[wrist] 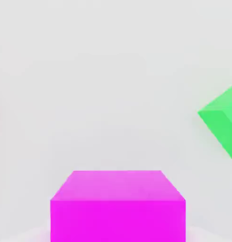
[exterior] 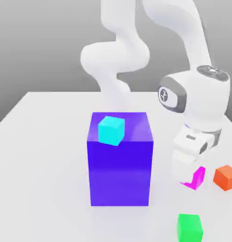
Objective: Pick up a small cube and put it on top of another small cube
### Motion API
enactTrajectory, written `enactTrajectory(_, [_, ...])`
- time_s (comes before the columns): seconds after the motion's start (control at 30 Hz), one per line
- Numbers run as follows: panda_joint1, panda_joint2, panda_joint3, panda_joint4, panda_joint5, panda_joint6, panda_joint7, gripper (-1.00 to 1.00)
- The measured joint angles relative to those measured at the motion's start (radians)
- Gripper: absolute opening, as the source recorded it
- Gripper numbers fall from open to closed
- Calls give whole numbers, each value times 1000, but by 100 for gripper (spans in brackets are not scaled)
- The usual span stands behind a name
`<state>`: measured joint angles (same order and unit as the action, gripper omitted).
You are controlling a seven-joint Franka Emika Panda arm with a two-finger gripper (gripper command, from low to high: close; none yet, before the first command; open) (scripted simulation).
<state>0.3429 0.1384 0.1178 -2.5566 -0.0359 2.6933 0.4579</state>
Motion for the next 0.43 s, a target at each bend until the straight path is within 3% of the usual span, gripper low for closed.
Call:
enactTrajectory(0.13, [-45, 42, -32, 145, 9, -103, -53, -100])
enactTrajectory(0.27, [-51, 158, -51, 191, -5, -33, -56, -100])
enactTrajectory(0.3, [-48, 193, -55, 195, -9, -2, -53, 100])
enactTrajectory(0.43, [-48, 193, -55, 195, -9, -2, -53, 100])
